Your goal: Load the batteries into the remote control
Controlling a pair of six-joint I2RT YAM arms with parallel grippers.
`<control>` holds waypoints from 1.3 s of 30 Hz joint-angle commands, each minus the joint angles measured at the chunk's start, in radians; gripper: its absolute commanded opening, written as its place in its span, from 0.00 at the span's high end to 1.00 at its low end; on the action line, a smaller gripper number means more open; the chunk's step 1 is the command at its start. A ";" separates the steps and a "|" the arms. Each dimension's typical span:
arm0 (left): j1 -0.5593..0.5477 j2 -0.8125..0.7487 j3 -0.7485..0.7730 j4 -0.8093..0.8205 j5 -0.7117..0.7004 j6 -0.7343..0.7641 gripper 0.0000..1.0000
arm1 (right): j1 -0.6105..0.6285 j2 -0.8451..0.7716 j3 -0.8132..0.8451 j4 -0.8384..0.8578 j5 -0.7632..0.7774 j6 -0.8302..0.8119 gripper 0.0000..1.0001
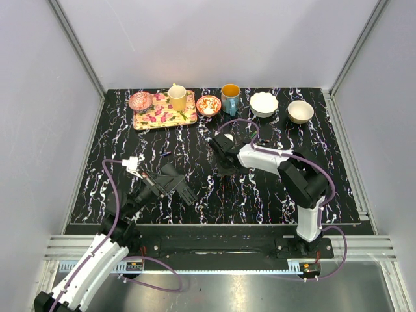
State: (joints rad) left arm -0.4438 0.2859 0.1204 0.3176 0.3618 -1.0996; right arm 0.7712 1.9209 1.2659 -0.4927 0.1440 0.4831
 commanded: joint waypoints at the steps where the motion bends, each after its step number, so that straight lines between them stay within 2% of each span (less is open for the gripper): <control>1: -0.001 -0.017 -0.010 0.066 0.012 -0.008 1.00 | 0.007 0.035 0.016 -0.055 0.011 0.098 0.70; 5: -0.003 -0.017 -0.005 0.064 0.017 -0.006 1.00 | 0.000 0.050 0.018 -0.049 -0.017 0.155 0.79; 9: -0.006 -0.019 0.005 0.057 0.016 0.001 1.00 | -0.033 0.047 -0.013 -0.004 -0.102 0.230 0.99; 10: -0.006 -0.017 0.007 0.055 0.014 0.003 1.00 | -0.041 0.038 -0.023 0.023 -0.110 0.251 1.00; 13: -0.009 -0.019 0.010 0.054 0.012 0.004 1.00 | -0.042 -0.017 -0.043 0.069 -0.097 0.360 1.00; 14: -0.009 -0.019 0.010 0.054 0.012 0.004 1.00 | -0.041 -0.035 -0.057 0.084 -0.086 0.441 1.00; 18: -0.012 -0.031 0.016 0.040 0.011 0.007 1.00 | -0.042 -0.131 -0.043 0.085 0.084 0.697 1.00; 21: -0.016 -0.037 0.031 0.020 0.003 0.017 1.00 | -0.050 -0.125 0.022 0.025 0.182 0.874 1.00; 23: -0.019 -0.039 0.044 0.014 0.002 0.023 1.00 | -0.059 -0.088 0.130 -0.042 0.228 0.975 1.00; 24: -0.021 -0.040 0.045 0.012 0.000 0.024 1.00 | -0.075 -0.041 0.171 -0.131 0.233 1.017 1.00; 28: -0.024 -0.048 0.064 -0.012 -0.011 0.032 1.00 | -0.128 0.078 0.340 -0.291 0.174 1.169 1.00; 35: -0.027 -0.048 0.068 -0.032 -0.026 0.032 1.00 | -0.156 0.101 0.265 -0.313 0.181 1.489 1.00; 39: -0.027 -0.044 0.065 -0.029 -0.030 0.029 1.00 | -0.156 0.107 0.276 -0.326 0.219 1.549 1.00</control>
State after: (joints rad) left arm -0.4690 0.2478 0.1444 0.2604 0.3473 -1.0771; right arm 0.6067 2.0361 1.5223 -0.7677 0.2806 1.8610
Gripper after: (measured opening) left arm 0.221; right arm 0.022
